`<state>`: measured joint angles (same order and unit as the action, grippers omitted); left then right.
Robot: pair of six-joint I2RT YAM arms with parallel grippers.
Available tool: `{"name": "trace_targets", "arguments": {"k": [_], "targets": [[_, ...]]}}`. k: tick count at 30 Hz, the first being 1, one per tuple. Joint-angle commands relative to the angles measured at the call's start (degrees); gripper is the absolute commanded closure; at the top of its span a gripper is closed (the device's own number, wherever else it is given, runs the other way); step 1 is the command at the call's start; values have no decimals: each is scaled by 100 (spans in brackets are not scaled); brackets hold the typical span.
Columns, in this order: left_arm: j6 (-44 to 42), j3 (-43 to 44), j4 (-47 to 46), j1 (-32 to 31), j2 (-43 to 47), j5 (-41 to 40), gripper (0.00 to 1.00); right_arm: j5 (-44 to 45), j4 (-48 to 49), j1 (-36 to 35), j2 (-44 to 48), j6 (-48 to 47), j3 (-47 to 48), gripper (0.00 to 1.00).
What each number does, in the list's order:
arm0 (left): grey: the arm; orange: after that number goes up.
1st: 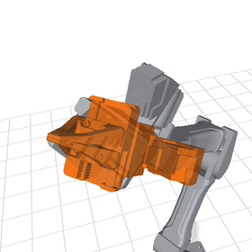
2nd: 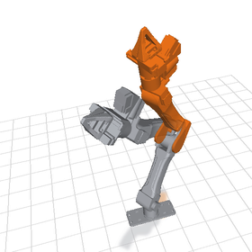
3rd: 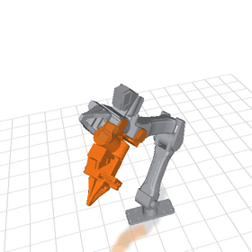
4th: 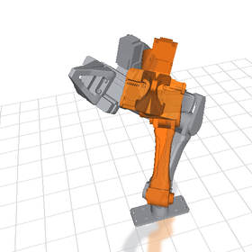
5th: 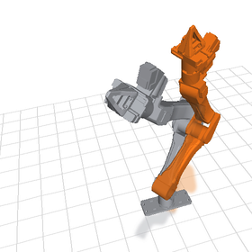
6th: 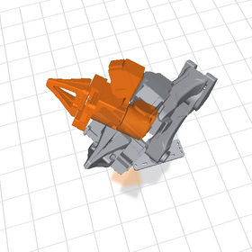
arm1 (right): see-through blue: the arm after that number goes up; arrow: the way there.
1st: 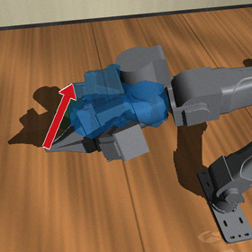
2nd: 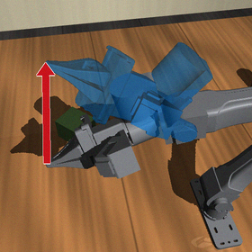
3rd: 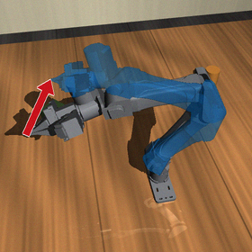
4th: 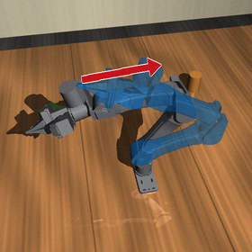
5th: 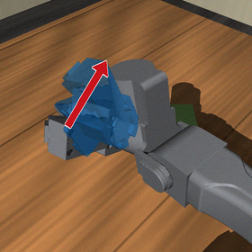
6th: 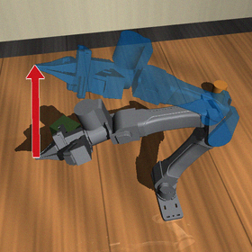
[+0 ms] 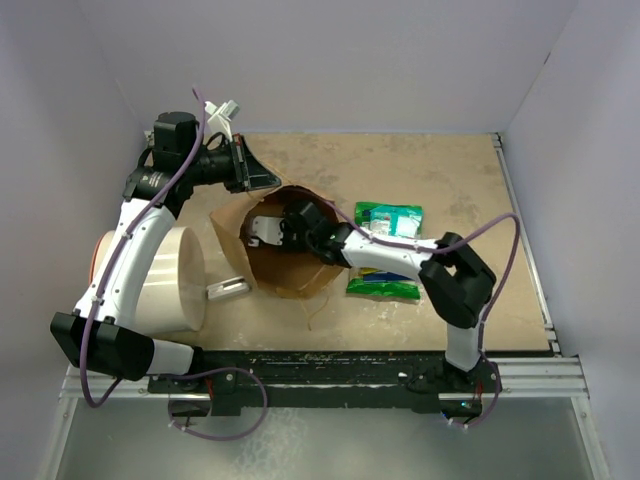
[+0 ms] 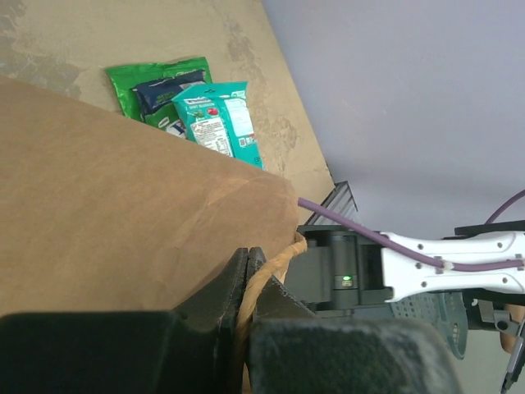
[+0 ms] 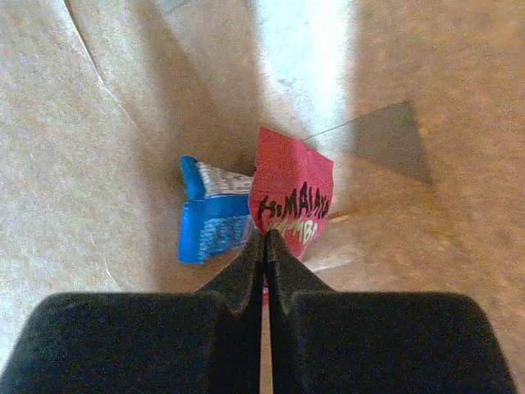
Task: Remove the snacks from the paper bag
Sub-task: Take out the snack from the paper bag.
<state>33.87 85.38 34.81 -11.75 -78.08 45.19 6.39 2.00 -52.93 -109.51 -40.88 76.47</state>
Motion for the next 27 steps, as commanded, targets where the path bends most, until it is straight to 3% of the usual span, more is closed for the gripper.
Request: {"name": "trace_targets", "arguments": {"k": [1, 11, 17, 20, 25, 27], "targets": [[-53, 97, -193, -12, 175, -31, 100, -484, 63, 10, 939, 8, -255, 100], [-6, 237, -154, -12, 85, -183, 100, -2286, -198, -43, 2921, 15, -1435, 100], [-18, 288, -12, -12, 103, -341, 100, -2928, -686, -69, 4290, 393, -1415, 100], [-13, 289, 1, -5, 85, -389, 100, -2902, -1334, -69, 4878, 439, -1163, 100], [-39, 295, 46, -4, 73, -429, 100, -2178, -1881, -69, 5857, 750, -891, 100], [-71, 290, 90, -3, 65, -437, 100, -1486, -1759, -69, 6166, 977, -877, 100]]}}
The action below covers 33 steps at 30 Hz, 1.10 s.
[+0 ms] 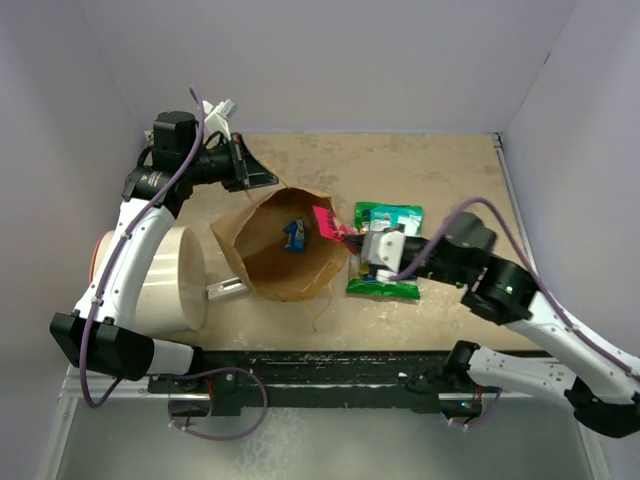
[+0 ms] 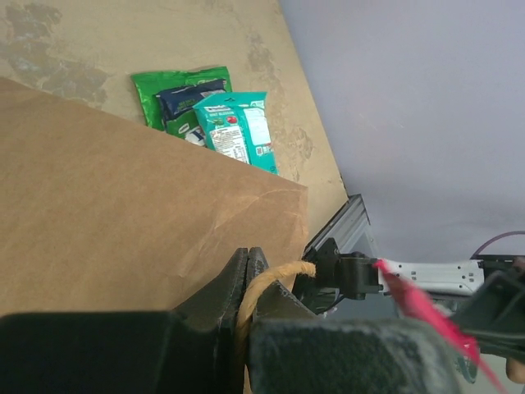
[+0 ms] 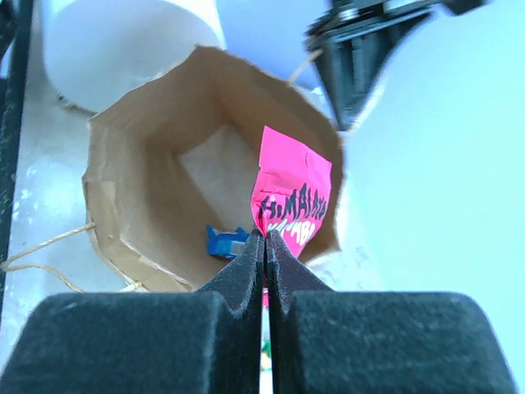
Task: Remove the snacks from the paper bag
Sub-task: Take out the snack from the paper bag, then place the snack at the center of the board.
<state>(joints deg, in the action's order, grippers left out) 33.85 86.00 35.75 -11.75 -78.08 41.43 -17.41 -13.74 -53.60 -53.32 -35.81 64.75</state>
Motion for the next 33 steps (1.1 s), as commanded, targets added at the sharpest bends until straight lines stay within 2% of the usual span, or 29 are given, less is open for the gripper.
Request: {"name": "trace_targets", "arguments": {"k": [1, 5, 7, 11, 14, 21, 26, 33], "targets": [[-77, 231, 3, -3, 65, -70, 100, 1420, -115, -1, 652, 550, 282, 100], [-80, 220, 11, -3, 96, -87, 100, 3463, -73, 20, 569, 682, 138, 100], [-93, 208, 4, -3, 115, -103, 100, 4110, -179, 239, 306, 828, 77, 100], [-137, 207, 49, 4, 124, -120, 100, 3354, -285, 1462, -132, 1403, 5, 100], [-133, 207, 22, 8, 120, -107, 100, 3062, -221, 1767, -594, 1267, -147, 100], [-216, 207, -56, 23, 12, 5, 100, 3235, -532, 1893, -2094, 477, 27, 100], [-251, 147, -81, 23, -2, 83, 100, 3512, -349, 1896, -2428, -45, -219, 100], [-282, 168, -125, 32, -47, 160, 100, 3318, -257, 1890, -2796, 153, -247, 100]]}}
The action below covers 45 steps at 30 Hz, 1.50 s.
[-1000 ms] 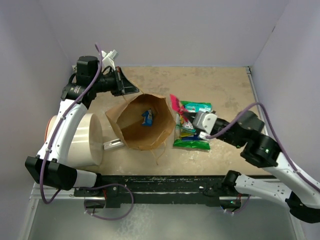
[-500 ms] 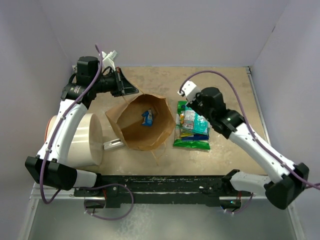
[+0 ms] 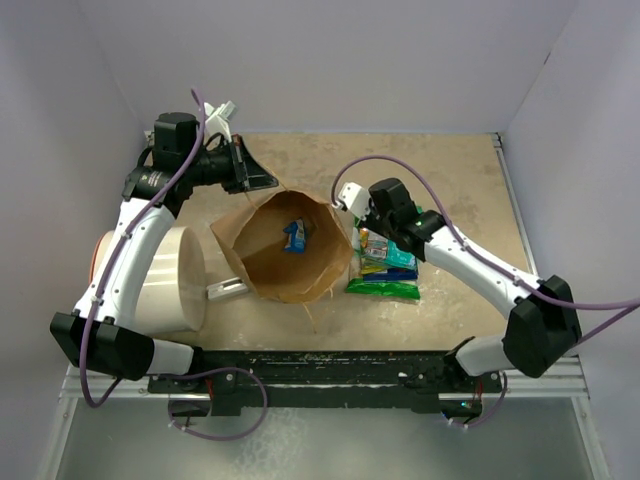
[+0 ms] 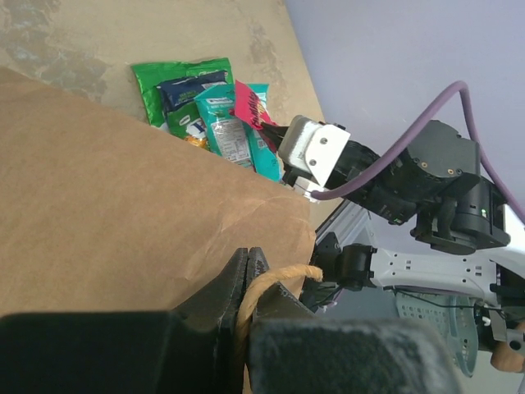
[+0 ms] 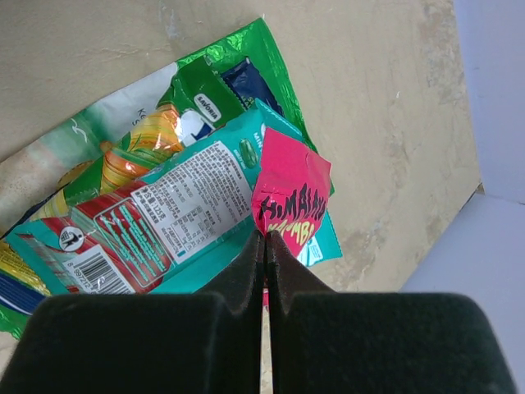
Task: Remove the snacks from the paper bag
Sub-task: Place the snack at the center of the board, then take out the snack from the paper bag.
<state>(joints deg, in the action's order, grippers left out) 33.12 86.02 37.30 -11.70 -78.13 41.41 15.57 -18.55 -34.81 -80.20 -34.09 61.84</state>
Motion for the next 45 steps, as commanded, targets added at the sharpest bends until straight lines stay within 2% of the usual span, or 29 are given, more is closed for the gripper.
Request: {"name": "trace_targets", "arguments": {"k": [1, 5, 6, 8, 9, 11, 13, 18, 21, 24, 29, 33, 41, 45], "targets": [[-211, 167, -295, 28, -56, 176, 100, 21, 263, 16, -154, 3, 40, 100], [-193, 216, -321, 30, -119, 216, 100, 133, 325, 16, -361, 53, 39, 100], [-193, 228, -320, 28, -119, 218, 100, 123, 252, 18, -391, 109, 84, 97], [-201, 231, -323, 28, -137, 227, 100, 54, -15, 11, -298, 234, 198, 71], [-201, 231, -328, 28, -133, 223, 100, 58, -111, 9, -156, 268, 193, 64], [-199, 215, -320, 28, -128, 210, 100, -43, -121, 18, 300, 176, 53, 55], [-169, 210, -330, 28, -139, 208, 100, -410, -139, 17, 855, 72, -86, 52], [-148, 239, -327, 29, -124, 175, 100, -2100, 121, 13, 2085, -527, -543, 48], [-132, 248, -333, 28, -131, 182, 100, -3280, 203, -34, 2325, -744, -764, 48], [-125, 266, -327, 33, -138, 175, 100, -3710, 383, -383, 2339, -634, -614, 48], [-75, 265, -318, 28, -150, 207, 100, -3679, 896, -1570, 2027, -408, -463, 48], [-43, 284, -260, 28, -151, 293, 100, -3106, 1102, -2158, 1343, -459, -86, 48], [-7, 156, -218, 28, -29, 398, 100, -1865, 1347, -2274, -353, -298, 678, 52], [205, -93, -462, 28, 116, 547, 100, -1587, 1995, -2300, -649, 32, 388, 52]]}}
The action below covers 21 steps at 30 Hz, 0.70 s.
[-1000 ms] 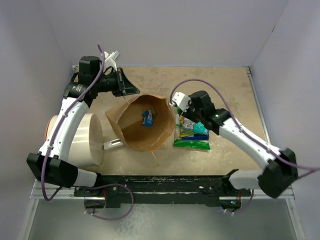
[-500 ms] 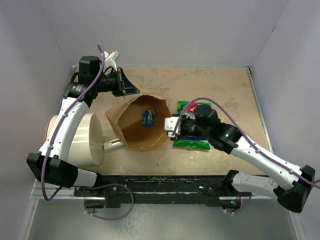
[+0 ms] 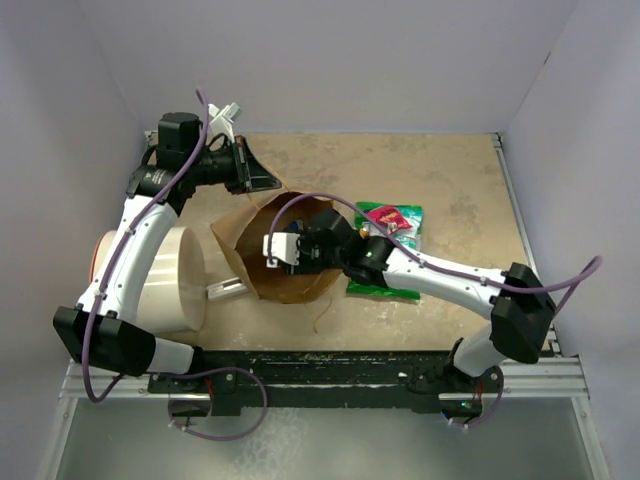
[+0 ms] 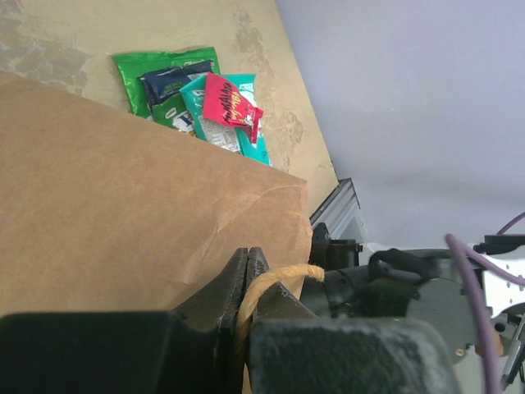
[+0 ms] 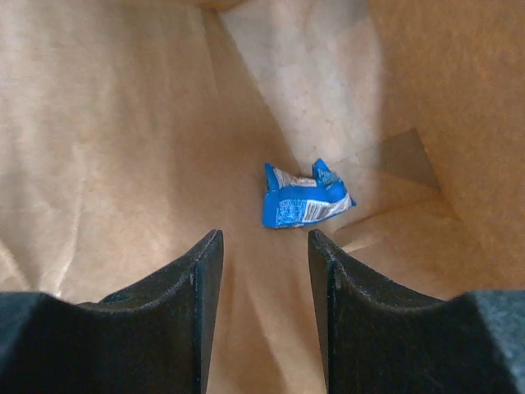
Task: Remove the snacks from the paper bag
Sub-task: Take out the snack from the paper bag.
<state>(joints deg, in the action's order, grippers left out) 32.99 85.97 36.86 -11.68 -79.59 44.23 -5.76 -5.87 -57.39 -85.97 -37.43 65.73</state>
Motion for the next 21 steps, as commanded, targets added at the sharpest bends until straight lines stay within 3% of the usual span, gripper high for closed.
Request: {"name": "trace_targets", "arguments": {"k": [1, 10, 18, 21], "targets": [[267, -169, -487, 18, 305, 293, 100, 632, 930, -44, -103, 450, -121, 52], [476, -408, -787, 17, 463, 437, 100, 934, 1259, -45, -564, 914, -280, 52], [692, -508, -1040, 8, 486, 569, 100, 1407, 2234, -42, -706, 1798, -589, 44], [755, -501, -1102, 4, 512, 614, 100, 1425, 2107, -45, -968, 1996, -421, 42]]}}
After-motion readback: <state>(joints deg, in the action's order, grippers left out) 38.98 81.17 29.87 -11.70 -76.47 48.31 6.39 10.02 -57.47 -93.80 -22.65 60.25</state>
